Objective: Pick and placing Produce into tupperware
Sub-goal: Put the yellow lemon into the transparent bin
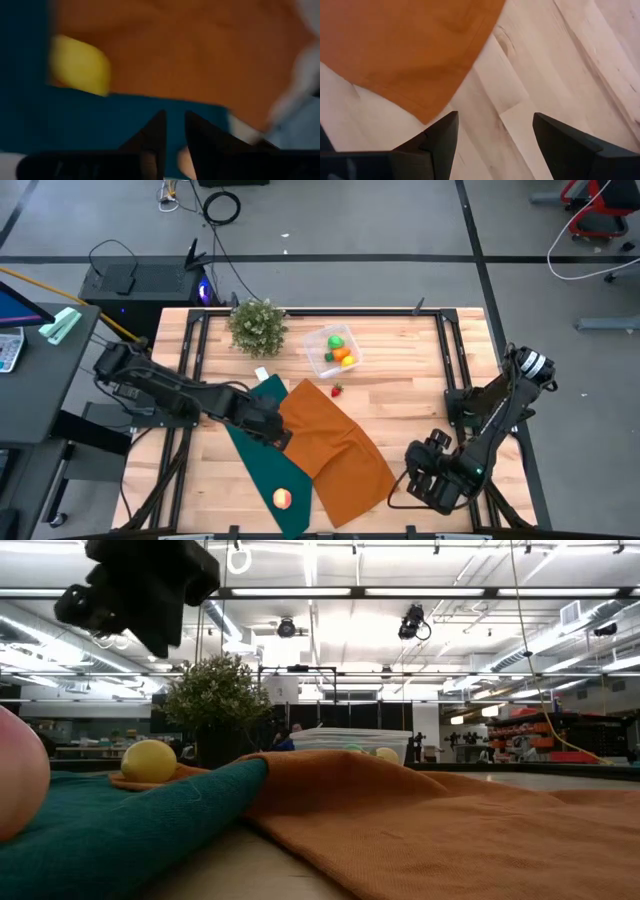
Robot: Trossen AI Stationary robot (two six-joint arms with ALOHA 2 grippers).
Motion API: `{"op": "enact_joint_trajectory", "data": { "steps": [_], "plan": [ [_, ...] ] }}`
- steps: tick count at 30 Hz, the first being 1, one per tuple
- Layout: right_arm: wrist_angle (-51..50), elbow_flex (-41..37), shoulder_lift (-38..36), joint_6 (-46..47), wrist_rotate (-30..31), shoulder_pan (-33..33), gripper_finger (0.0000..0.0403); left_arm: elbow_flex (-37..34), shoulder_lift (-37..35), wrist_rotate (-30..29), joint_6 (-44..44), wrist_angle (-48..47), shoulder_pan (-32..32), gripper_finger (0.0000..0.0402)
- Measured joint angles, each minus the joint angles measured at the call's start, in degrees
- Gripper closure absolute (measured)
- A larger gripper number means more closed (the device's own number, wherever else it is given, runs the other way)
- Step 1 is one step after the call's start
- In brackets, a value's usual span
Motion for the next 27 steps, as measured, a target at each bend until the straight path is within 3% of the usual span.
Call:
{"op": "enact_joint_trajectory", "data": {
  "steps": [4,9,13,18,27],
  "plan": [
    [0.7,-1.1,0.0,0.9,0.7,0.3,0.0179,5.9,1.8,-7.1,2.7,-10.9,1.3,0.035],
    [0.8,-1.1,0.1,1.1,2.4,-0.3,0.0179,6.3,1.8,-6.2,4.2,-13.4,3.7,0.0356],
    [1.2,-1.1,0.1,1.1,3.8,-0.9,0.0179,2.6,1.8,-4.3,3.4,-14.2,4.5,0.0338],
    [1.6,-1.1,0.1,1.1,4.0,-1.9,0.0179,-1.3,1.8,-0.5,0.8,-11.8,5.5,0.0277],
    [1.7,-1.1,0.1,1.1,4.0,-2.8,0.0179,-2.4,1.8,-2.6,-2.6,-10.2,6.5,0.0122]
  ]
}}
